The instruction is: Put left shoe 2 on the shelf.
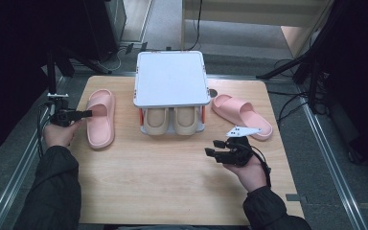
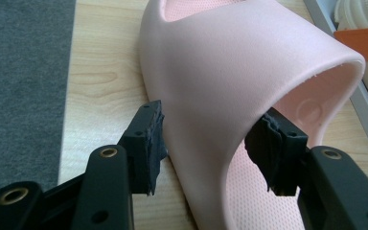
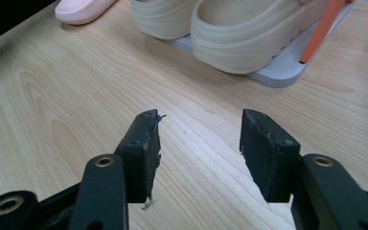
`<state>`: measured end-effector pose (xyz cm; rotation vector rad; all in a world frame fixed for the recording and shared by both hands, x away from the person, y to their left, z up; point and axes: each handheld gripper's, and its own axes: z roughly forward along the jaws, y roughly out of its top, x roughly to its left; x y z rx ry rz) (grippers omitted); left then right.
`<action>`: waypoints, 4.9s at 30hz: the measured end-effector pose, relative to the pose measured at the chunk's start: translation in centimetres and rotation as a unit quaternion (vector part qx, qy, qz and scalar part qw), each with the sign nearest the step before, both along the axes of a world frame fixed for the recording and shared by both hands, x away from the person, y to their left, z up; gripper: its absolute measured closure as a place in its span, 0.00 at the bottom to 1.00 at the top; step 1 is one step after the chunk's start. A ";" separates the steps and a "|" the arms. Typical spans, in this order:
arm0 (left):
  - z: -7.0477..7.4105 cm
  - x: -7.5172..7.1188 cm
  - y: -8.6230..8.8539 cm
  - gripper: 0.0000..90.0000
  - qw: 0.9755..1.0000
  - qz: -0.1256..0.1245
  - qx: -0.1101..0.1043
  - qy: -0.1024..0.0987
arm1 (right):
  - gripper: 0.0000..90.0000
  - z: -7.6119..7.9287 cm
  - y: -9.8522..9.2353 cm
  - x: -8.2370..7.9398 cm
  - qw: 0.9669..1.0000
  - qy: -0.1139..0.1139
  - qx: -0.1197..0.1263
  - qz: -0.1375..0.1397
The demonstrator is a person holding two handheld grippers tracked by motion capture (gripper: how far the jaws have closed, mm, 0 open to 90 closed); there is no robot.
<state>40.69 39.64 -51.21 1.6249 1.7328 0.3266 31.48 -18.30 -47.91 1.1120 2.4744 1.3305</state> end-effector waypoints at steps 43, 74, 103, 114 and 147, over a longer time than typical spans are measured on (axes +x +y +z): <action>3.0 0.7 -1.7 0.93 0.999 0.004 -0.014 0.029 | 0.55 0.1 -0.5 0.1 1.000 0.002 0.013 -0.010; 18.7 5.5 -8.1 0.92 0.999 -0.030 0.034 0.007 | 0.55 0.4 0.3 0.8 1.000 -0.004 0.018 0.004; 19.4 9.8 -19.4 0.90 0.996 -0.086 0.033 0.007 | 0.55 0.6 0.0 0.7 1.000 -0.016 0.010 0.003; 18.2 10.4 -20.4 0.87 0.996 -0.082 0.032 0.004 | 0.55 0.6 0.0 0.7 1.000 -0.017 0.010 0.004; 18.3 9.1 -20.0 0.76 0.993 -0.117 -0.026 0.009 | 0.55 0.4 0.3 0.7 1.000 -0.016 0.006 0.009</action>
